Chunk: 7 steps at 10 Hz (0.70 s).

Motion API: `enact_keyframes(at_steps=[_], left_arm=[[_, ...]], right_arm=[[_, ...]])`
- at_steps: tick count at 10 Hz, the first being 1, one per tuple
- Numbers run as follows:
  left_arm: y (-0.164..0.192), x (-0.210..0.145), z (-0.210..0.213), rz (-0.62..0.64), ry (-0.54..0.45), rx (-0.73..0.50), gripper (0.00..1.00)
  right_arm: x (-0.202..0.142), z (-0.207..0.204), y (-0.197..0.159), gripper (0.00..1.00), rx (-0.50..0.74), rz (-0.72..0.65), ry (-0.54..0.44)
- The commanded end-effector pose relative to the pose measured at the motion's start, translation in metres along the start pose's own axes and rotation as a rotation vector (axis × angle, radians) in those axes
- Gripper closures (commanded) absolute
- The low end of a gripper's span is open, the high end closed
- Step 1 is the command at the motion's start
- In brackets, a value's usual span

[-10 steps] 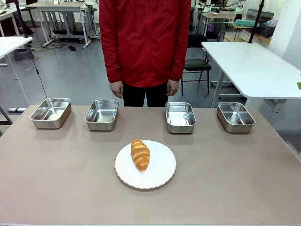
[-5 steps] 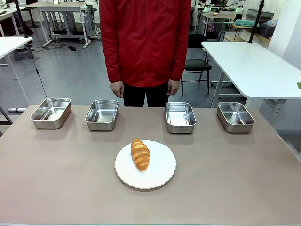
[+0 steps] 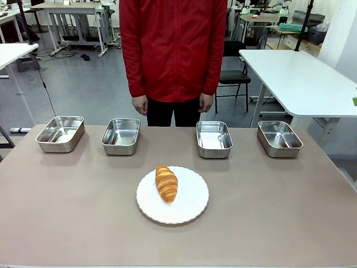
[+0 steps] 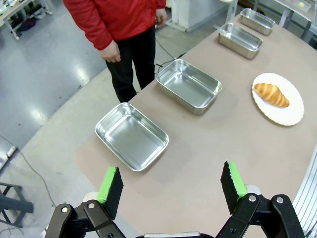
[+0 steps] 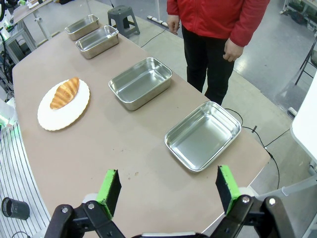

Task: Place the bread in the container.
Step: Place the Butter Roll into the Airtight Container indicated by the human.

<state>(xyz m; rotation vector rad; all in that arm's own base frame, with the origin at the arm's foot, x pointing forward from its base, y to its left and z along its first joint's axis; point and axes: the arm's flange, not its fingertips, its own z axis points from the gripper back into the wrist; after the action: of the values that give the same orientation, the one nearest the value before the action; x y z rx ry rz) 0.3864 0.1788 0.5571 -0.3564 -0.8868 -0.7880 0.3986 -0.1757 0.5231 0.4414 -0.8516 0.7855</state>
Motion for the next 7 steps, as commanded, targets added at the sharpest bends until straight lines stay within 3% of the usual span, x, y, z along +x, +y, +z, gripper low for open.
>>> enact_keyframes(at_steps=[1,7], left_arm=[[-0.0001,-0.0006,0.0013,0.001,-0.004,0.0,0.0],[-0.0001,-0.0006,0.0013,0.001,-0.004,0.0,0.0]], right_arm=[[-0.0001,-0.0017,0.0002,0.0,0.001,0.005,-0.015],[-0.0001,-0.0017,0.0002,0.0,0.001,0.005,-0.015]])
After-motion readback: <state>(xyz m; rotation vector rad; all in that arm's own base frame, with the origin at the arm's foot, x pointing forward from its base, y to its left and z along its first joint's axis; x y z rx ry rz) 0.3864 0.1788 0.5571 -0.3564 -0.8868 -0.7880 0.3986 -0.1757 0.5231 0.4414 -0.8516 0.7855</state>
